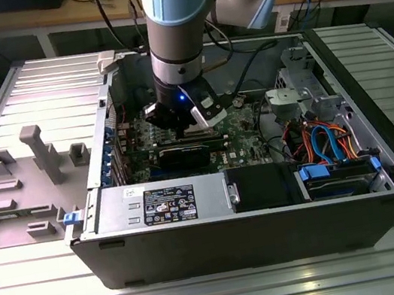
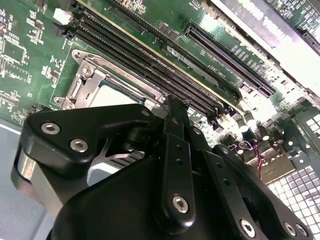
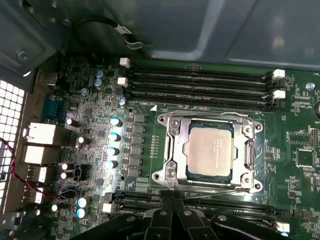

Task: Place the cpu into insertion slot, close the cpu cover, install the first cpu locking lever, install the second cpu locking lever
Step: 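Install the second cpu locking lever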

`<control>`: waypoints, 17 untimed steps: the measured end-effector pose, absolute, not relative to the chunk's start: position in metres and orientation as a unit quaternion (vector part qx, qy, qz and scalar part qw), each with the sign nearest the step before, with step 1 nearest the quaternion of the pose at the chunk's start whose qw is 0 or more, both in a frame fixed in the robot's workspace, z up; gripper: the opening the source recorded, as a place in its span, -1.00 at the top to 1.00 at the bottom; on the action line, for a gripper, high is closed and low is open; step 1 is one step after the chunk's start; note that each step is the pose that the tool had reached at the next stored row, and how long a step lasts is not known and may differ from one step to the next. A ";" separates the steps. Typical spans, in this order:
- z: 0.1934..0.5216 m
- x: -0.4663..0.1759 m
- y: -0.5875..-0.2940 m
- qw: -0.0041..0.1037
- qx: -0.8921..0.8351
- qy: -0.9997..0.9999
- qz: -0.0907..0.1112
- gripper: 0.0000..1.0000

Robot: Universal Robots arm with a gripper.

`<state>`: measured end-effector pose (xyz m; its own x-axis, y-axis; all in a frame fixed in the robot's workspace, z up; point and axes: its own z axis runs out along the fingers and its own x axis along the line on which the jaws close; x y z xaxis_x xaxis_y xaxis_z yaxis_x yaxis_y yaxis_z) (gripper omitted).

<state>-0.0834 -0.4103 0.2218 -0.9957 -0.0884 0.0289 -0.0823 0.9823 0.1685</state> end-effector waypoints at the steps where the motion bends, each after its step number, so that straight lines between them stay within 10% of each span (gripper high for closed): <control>1: 0.222 -0.083 -0.410 0.018 0.043 -0.995 -0.084 0.79; 17: 0.210 -0.092 -0.416 0.018 0.043 -0.994 -0.098 0.79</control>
<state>-0.0921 -0.4163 0.2099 -0.9957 -0.0891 0.0264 -0.0822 0.9769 0.1970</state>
